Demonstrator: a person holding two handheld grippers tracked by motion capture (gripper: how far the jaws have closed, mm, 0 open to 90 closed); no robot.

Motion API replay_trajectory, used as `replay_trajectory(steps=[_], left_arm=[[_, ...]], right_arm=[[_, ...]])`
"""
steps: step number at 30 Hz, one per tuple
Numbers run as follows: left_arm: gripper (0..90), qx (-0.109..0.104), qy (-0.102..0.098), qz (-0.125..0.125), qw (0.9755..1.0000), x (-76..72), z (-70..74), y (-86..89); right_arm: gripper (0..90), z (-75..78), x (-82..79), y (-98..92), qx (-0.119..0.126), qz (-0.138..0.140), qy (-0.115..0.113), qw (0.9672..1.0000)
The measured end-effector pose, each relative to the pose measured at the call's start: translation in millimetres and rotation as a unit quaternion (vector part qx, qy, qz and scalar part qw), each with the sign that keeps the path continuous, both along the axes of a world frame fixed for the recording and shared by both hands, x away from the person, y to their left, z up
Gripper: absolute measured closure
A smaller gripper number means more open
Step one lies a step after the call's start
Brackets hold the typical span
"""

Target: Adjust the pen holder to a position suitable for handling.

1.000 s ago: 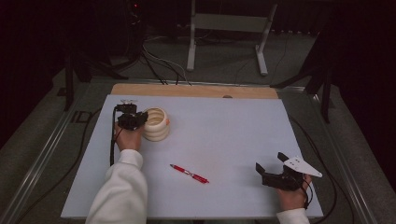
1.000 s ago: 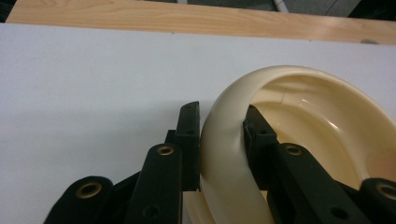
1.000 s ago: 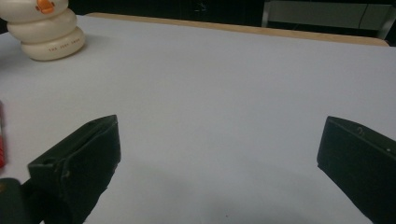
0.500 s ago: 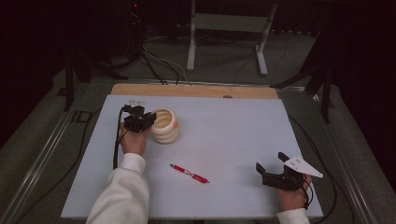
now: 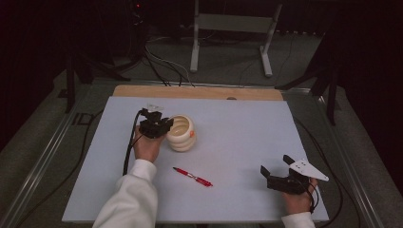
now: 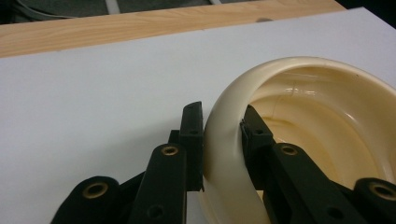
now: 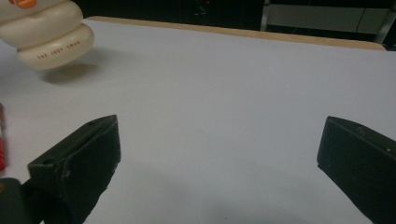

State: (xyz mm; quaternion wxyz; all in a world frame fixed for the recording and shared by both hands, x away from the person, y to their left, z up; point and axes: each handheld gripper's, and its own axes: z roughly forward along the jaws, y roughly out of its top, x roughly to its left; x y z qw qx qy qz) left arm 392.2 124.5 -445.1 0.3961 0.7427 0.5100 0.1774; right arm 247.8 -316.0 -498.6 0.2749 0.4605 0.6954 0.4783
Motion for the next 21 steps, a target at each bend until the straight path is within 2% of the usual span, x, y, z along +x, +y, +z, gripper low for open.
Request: replay_trajectory(steps=[11,21], left_arm=[[76.3,0.015,0.004,-0.047,0.9988,-5.9,-2.7,-40.4],[76.3,0.029,0.007,-0.063,0.9975,-6.5,-8.8,-66.8]], right_arm=[[0.1,0.3,-0.2,-0.4,0.001,-0.003,-0.002,1.0000],[0.1,0.5,-0.5,-0.4,0.002,-0.003,-0.001,1.0000]])
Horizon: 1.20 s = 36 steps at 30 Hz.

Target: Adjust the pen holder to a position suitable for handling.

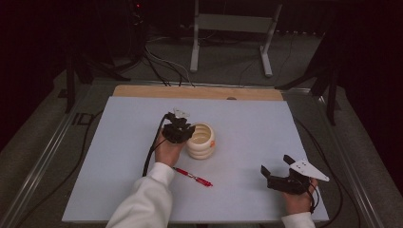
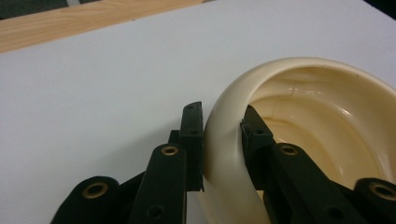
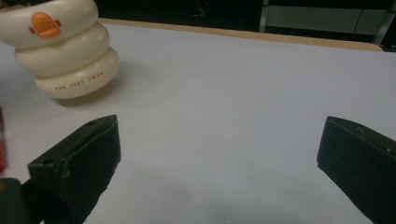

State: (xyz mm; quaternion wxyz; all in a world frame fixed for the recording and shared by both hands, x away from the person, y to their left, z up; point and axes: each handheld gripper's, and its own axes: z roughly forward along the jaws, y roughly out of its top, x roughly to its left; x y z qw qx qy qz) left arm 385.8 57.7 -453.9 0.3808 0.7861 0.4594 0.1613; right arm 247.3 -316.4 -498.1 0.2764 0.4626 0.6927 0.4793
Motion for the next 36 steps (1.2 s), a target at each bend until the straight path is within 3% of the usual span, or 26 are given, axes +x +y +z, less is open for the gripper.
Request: replay_trajectory(steps=[2,10,13,18,26,30,33,36], left_arm=[[76.1,0.009,0.004,-0.001,1.0000,0.6,-3.4,-4.8],[75.7,0.010,0.005,0.000,0.9999,3.9,-8.4,-9.8],[74.4,-0.007,0.009,-0.003,0.9999,4.7,-9.5,-10.0],[53.6,-0.029,0.005,-0.008,0.9995,5.0,-10.6,-11.7],[16.3,-0.047,-0.027,0.014,0.9984,-1.1,-4.4,-6.7],[3.5,-0.054,-0.040,0.012,0.9977,-5.7,0.0,-1.4],[0.8,-0.064,-0.056,0.009,0.9963,-11.6,5.4,5.9],[0.2,-0.059,-0.080,0.008,0.9950,-20.0,9.5,13.1]], right_arm=[[0.1,-0.1,0.1,0.2,-0.001,0.000,0.000,1.0000],[0.1,-0.3,0.3,0.5,-0.002,0.001,0.000,1.0000],[0.1,-0.4,0.3,0.7,-0.003,0.002,0.000,1.0000],[0.1,-0.5,0.2,0.5,-0.001,0.001,0.001,1.0000],[0.1,-1.0,0.7,-1.5,0.003,-0.004,0.003,1.0000],[0.1,-1.2,1.0,-1.3,0.003,-0.004,0.004,1.0000],[0.1,-1.2,0.8,-0.8,0.002,-0.004,0.003,1.0000],[0.1,-1.3,0.8,-0.8,0.001,-0.004,0.003,1.0000]])
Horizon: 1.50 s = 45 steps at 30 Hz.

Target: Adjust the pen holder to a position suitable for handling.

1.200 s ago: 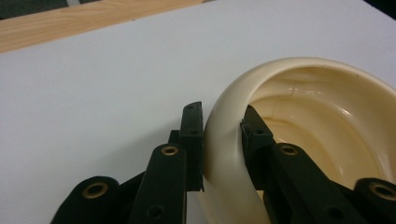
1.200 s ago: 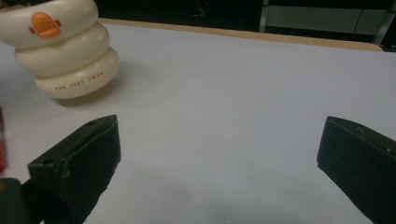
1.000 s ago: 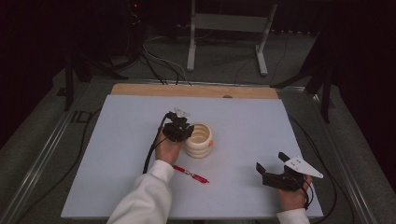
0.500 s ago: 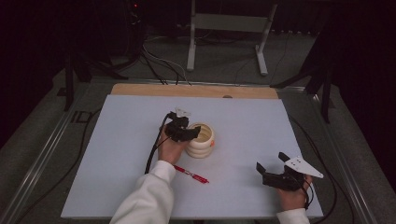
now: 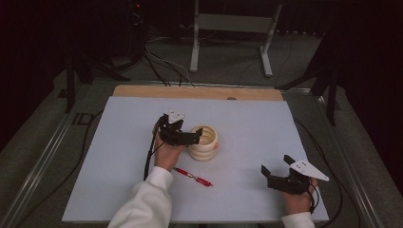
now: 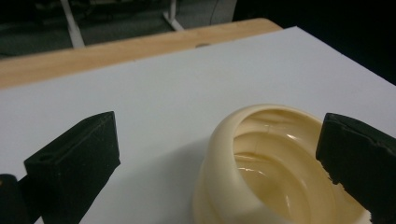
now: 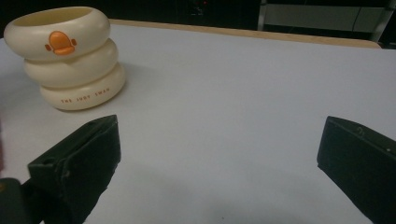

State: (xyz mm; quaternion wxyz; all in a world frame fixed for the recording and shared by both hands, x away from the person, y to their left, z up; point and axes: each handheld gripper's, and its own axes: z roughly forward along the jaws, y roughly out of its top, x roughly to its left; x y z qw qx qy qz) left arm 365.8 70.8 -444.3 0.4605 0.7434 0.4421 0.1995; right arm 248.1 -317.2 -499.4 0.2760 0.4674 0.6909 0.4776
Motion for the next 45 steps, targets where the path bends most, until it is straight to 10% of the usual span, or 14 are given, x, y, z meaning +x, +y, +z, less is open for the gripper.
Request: replay_trajectory(steps=[13,29,45], left_arm=[[0.3,-0.008,-0.090,0.014,0.9958,-47.3,19.0,61.3],[0.3,0.011,-0.066,0.034,0.9972,-96.7,-22.5,137.5],[0.3,-0.005,-0.092,0.065,0.9937,-122.2,-43.2,153.2]], right_arm=[[0.1,-0.8,-2.9,-2.0,0.002,0.000,0.000,1.0000],[0.1,0.0,-3.7,0.1,-0.005,0.009,-0.009,0.9999],[0.2,1.0,-2.0,-1.9,0.006,0.015,-0.019,0.9997]])
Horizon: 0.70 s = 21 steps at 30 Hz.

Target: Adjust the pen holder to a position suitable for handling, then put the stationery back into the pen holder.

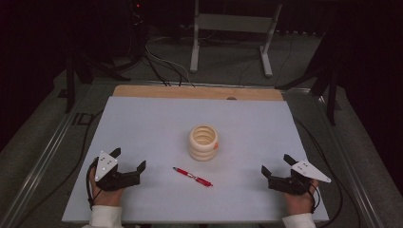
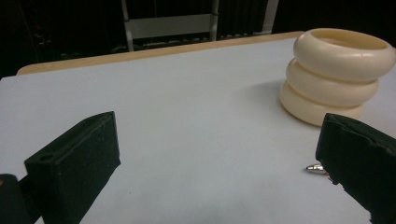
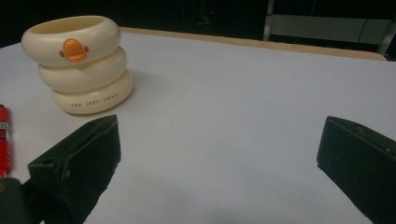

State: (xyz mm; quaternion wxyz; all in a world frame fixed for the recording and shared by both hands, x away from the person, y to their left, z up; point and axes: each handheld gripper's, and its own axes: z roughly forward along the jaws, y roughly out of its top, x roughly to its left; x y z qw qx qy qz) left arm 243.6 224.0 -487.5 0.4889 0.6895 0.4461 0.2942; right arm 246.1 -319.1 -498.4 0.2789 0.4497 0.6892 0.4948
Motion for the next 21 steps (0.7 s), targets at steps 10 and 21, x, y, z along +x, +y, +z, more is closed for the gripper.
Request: replay_trajectory(steps=[10,21], left_arm=[[0.3,-0.014,-0.002,0.022,0.9996,-4.8,-3.2,8.2],[0.3,-0.003,-0.013,0.034,0.9993,-6.8,-5.6,11.2]], right_arm=[[0.1,6.6,0.7,6.3,-0.002,0.031,0.002,0.9995],[0.1,40.6,20.7,41.4,-0.034,0.101,0.016,0.9941]])
